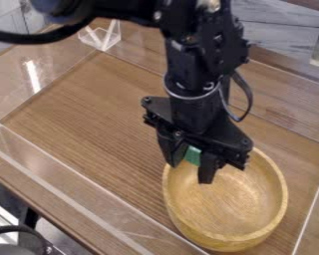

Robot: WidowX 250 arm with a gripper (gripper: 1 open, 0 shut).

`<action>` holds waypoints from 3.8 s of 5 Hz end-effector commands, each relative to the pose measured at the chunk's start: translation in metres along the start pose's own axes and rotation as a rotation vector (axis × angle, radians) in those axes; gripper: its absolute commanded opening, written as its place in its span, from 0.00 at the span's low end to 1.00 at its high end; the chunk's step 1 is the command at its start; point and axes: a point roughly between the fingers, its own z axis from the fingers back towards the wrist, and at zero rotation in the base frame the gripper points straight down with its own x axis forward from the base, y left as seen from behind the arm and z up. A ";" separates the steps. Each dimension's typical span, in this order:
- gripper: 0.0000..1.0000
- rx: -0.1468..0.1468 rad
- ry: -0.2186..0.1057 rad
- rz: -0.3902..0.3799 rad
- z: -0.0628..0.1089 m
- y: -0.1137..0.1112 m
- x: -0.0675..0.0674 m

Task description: Put the green block in the brown bowl

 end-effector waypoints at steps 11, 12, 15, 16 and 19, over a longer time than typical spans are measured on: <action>0.00 0.015 0.019 0.181 -0.049 -0.032 0.011; 0.00 0.017 0.023 0.191 -0.057 -0.037 0.014; 1.00 0.024 0.036 0.188 -0.053 -0.028 0.012; 1.00 0.019 0.039 0.166 -0.055 -0.021 0.010; 1.00 -0.007 0.035 0.102 -0.047 -0.036 0.015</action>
